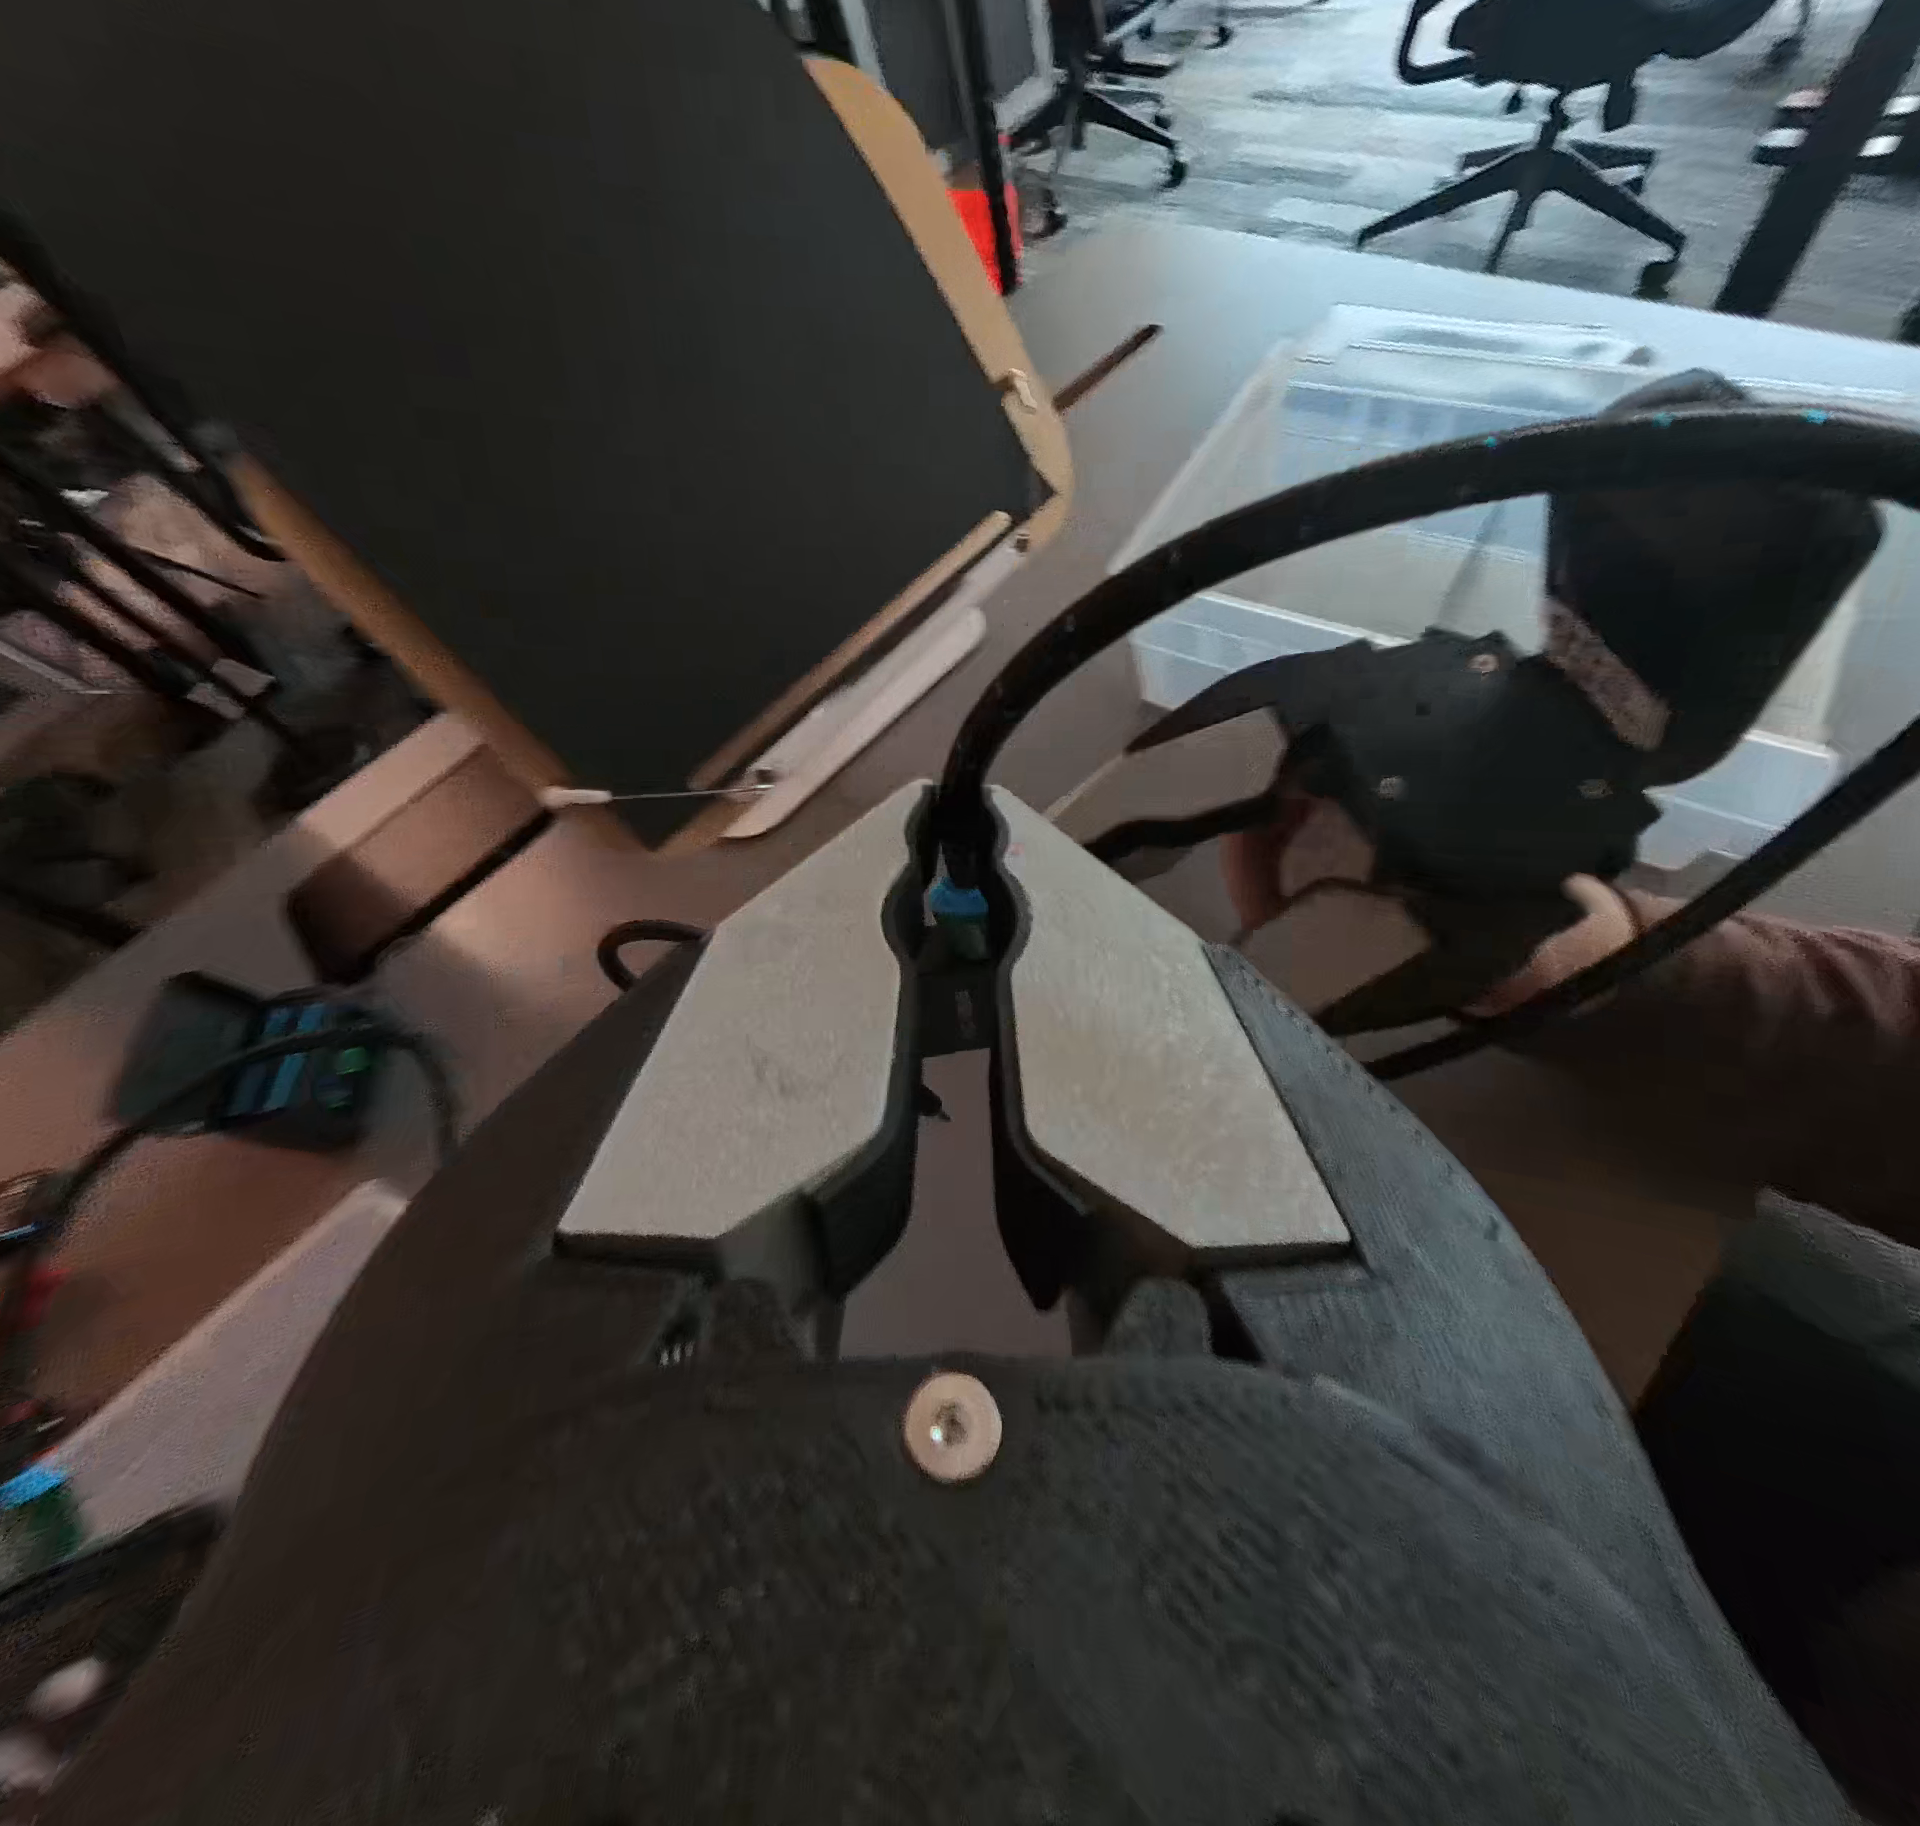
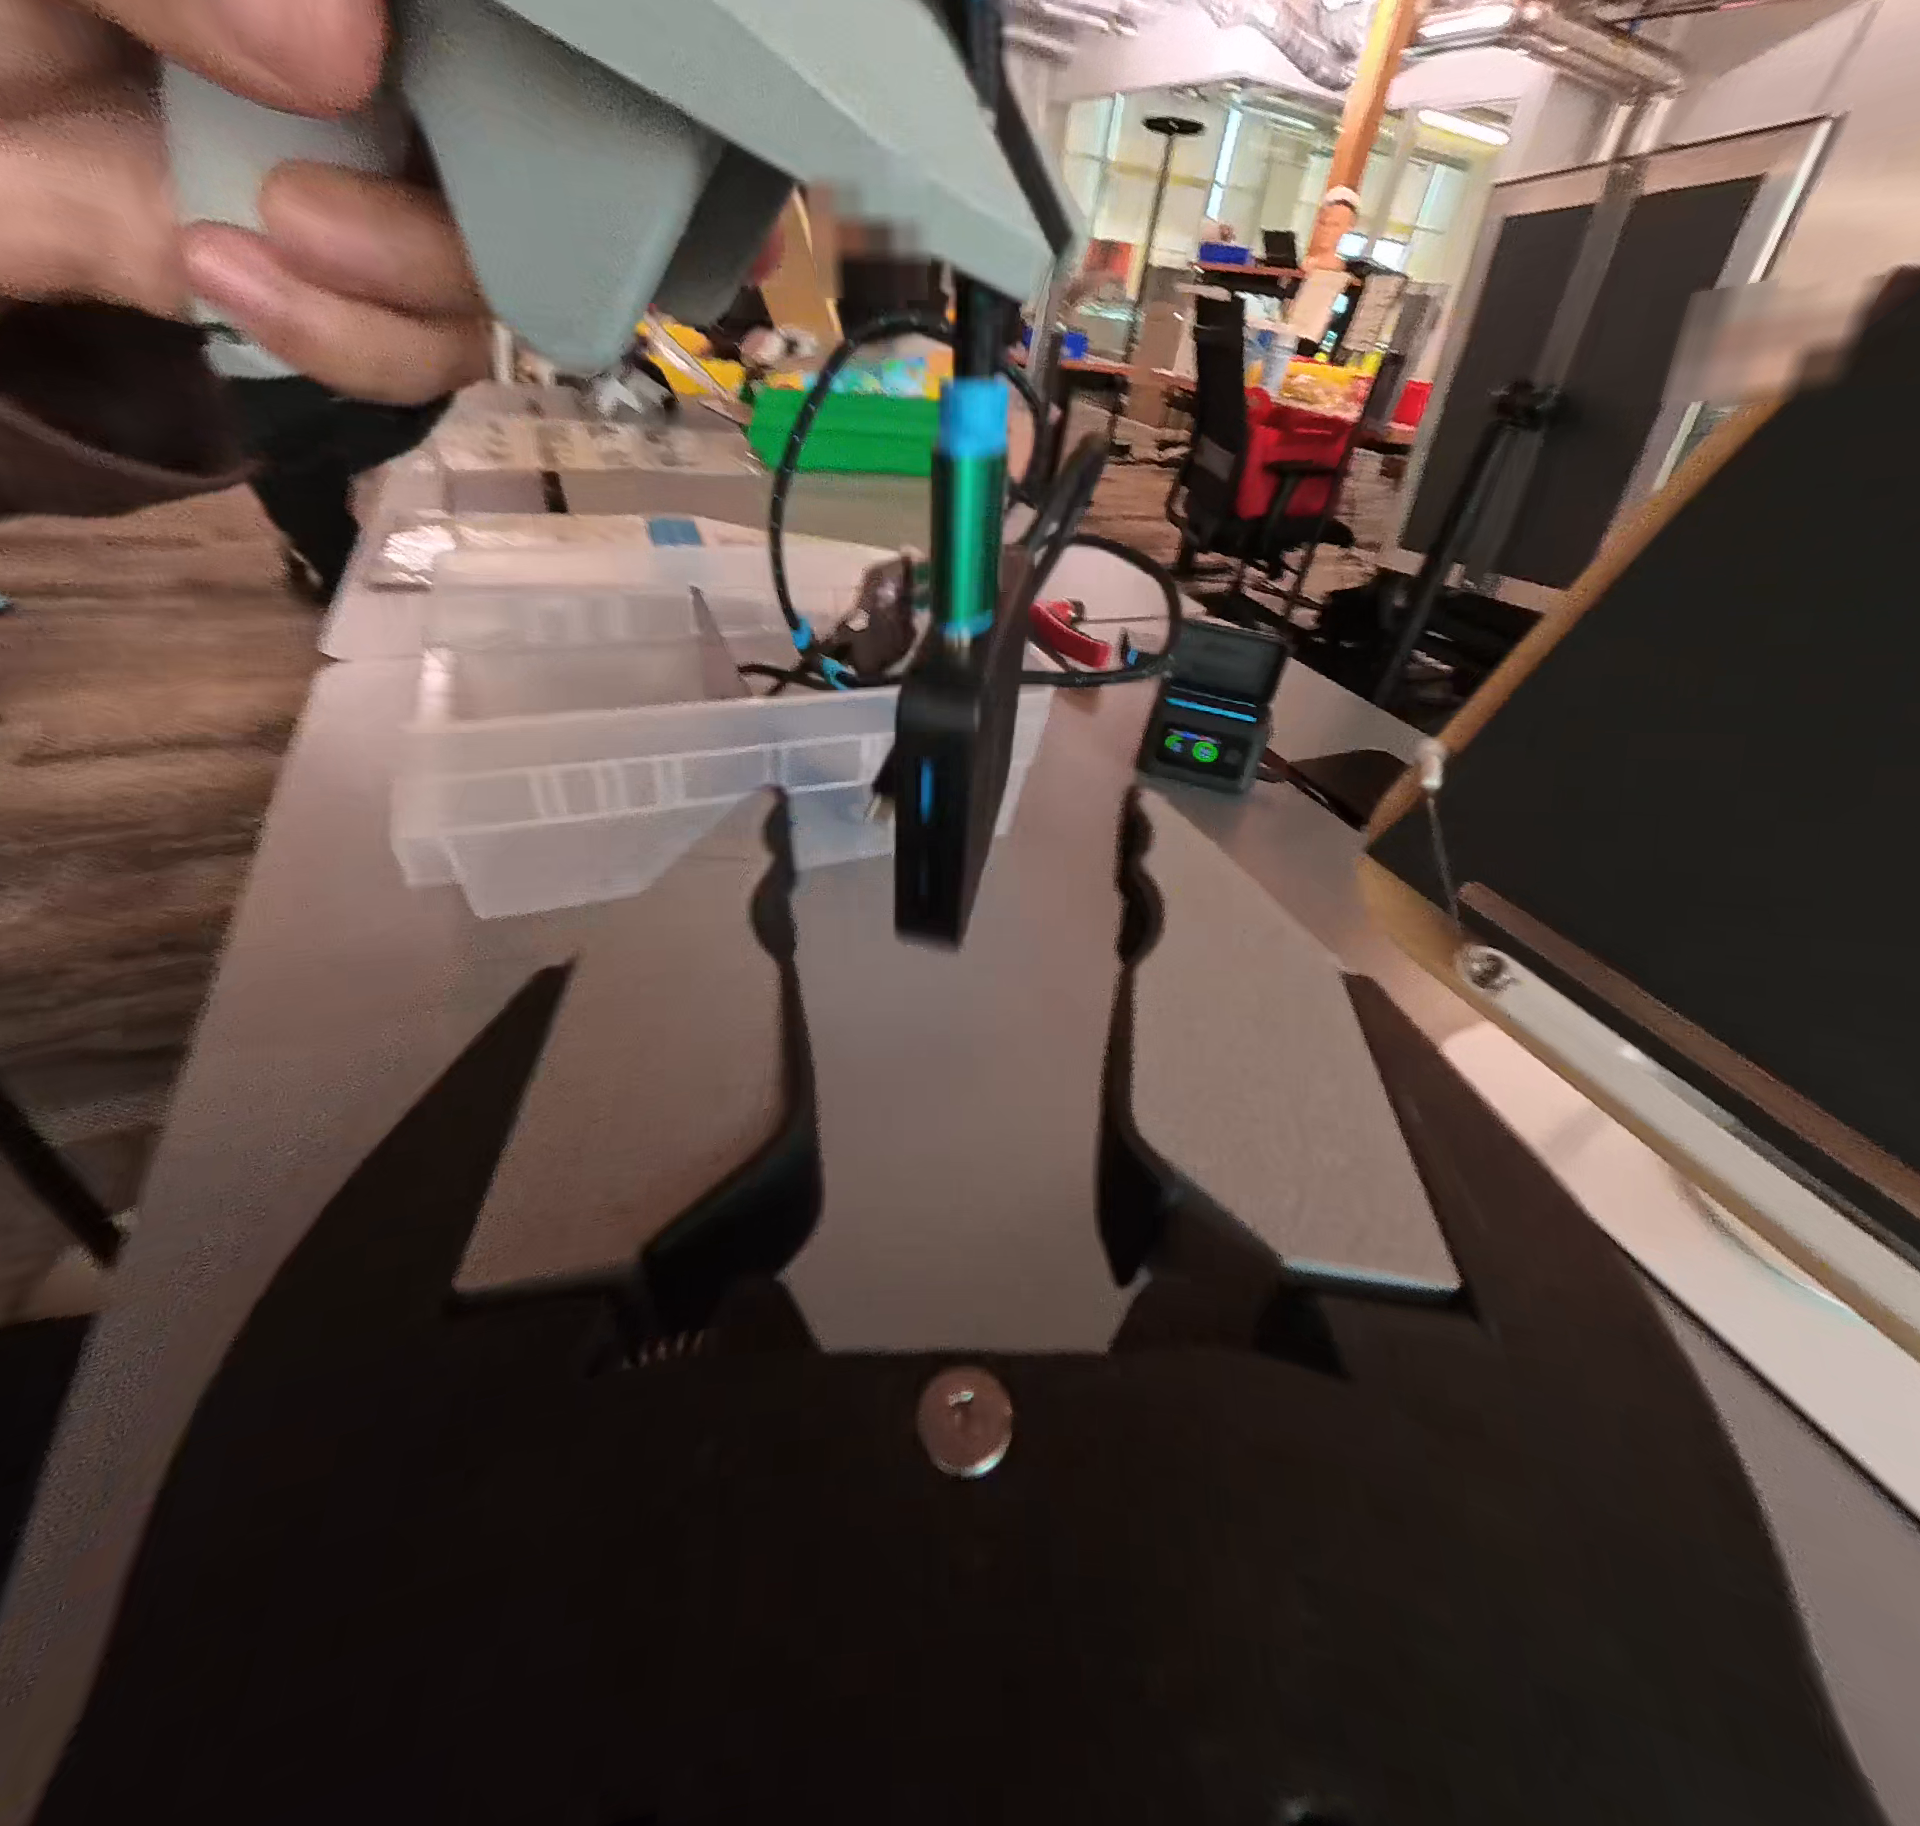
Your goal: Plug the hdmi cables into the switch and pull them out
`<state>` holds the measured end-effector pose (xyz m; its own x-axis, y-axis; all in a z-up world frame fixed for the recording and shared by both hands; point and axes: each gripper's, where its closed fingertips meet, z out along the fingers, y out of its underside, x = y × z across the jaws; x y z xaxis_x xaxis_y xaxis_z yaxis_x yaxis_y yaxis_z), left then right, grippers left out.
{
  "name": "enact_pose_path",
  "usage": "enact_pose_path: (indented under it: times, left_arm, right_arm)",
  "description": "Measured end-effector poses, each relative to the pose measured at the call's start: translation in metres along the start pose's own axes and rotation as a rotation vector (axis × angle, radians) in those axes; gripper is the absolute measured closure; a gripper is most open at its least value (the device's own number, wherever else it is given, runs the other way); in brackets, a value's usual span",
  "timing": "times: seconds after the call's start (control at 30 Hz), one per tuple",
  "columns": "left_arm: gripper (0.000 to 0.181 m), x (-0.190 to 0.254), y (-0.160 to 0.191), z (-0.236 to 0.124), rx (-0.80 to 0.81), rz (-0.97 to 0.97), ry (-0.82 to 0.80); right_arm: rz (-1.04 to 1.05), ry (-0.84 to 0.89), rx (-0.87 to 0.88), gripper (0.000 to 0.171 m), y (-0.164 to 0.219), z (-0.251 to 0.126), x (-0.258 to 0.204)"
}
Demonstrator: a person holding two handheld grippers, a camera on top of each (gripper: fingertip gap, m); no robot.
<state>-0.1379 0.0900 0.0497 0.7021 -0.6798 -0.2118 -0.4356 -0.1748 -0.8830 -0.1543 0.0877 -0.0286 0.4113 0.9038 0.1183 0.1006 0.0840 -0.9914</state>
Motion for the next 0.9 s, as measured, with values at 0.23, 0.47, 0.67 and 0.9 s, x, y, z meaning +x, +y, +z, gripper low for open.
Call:
enact_pose_path:
  times: [0.23, 0.47, 0.67, 0.9]
  left_arm:
    - [0.147, 0.009, 0.003, 0.000, 0.068, 0.009, 0.020]
    - [0.138, 0.019, 0.046, -0.015, 0.096, -0.008, 0.170]
    - [0.158, 0.056, 0.054, -0.016, 0.224, -0.041, 0.382]
    - [0.169, 0.074, 0.065, -0.011, 0.251, -0.046, 0.467]
  right_arm:
    - [0.077, 0.041, 0.044, 0.162, -0.002, -0.015, 0.023]
    - [0.343, -0.506, 0.247, 0.161, -0.041, -0.049, -0.018]
    - [0.358, -0.613, 0.229, 0.161, -0.042, -0.050, -0.037]
    - [0.380, -0.706, 0.191, 0.160, -0.037, -0.048, -0.052]
